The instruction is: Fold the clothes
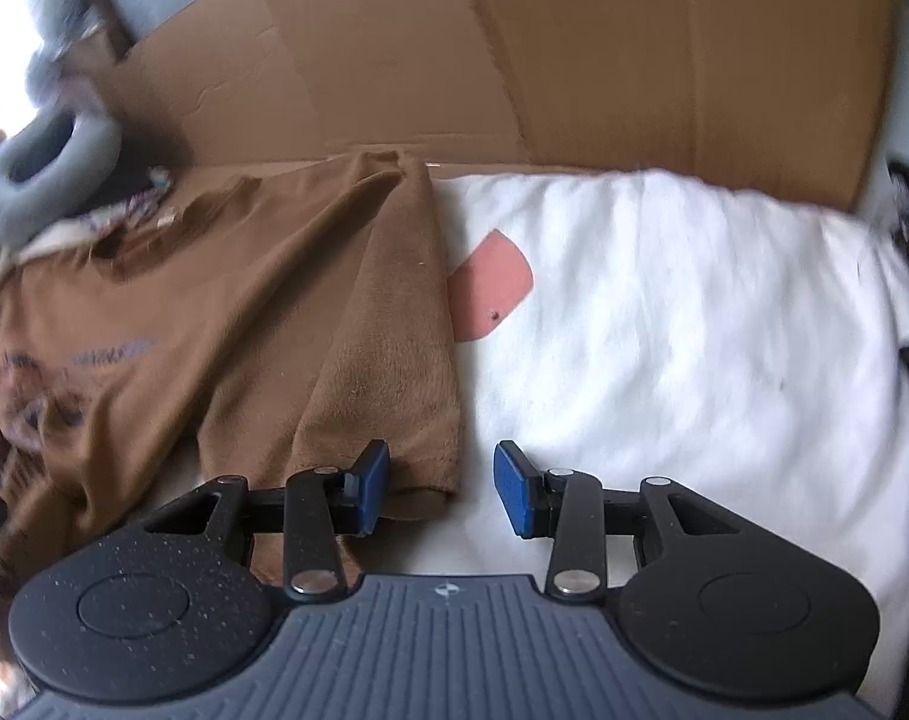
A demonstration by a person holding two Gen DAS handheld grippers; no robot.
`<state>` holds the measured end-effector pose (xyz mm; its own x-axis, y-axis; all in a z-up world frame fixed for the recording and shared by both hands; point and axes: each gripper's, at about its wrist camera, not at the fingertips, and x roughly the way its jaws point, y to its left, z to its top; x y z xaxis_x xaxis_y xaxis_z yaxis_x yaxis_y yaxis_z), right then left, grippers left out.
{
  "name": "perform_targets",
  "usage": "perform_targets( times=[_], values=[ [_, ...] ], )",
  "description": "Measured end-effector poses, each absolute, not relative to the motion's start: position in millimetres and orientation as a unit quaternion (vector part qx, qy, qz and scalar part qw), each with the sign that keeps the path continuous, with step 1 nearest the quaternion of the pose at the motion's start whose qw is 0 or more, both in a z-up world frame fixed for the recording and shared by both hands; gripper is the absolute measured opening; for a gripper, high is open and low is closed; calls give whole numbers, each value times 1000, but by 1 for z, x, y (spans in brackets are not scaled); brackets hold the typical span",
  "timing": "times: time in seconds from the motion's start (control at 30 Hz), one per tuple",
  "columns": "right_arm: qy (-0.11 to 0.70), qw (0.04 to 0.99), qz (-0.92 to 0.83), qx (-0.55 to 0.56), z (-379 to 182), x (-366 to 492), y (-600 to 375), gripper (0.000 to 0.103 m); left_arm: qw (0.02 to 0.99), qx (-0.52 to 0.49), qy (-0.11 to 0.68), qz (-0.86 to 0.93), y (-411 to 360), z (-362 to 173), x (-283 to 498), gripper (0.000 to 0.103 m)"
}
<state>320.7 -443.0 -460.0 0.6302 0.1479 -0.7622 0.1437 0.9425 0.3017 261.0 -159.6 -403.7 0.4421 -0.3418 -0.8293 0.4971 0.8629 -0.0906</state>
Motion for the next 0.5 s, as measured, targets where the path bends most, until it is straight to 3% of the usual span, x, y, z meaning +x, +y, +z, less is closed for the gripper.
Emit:
perform_targets(
  times=[0.03,0.1,0.2,0.5],
  values=[
    [430,886,3,172,-461,320,-442,43,845,83,465,-249,-160,-404,262,51],
    [430,888,11,163,-461,320,-438,23,845,85,464,-252,-162,-403,261,51],
    [433,888,19,151,-457,322,-438,7,845,91,460,-257,-164,-402,259,51],
    [425,898,-15,114,-429,318,-467,5,844,106,457,-259,-162,-402,258,51]
  ],
)
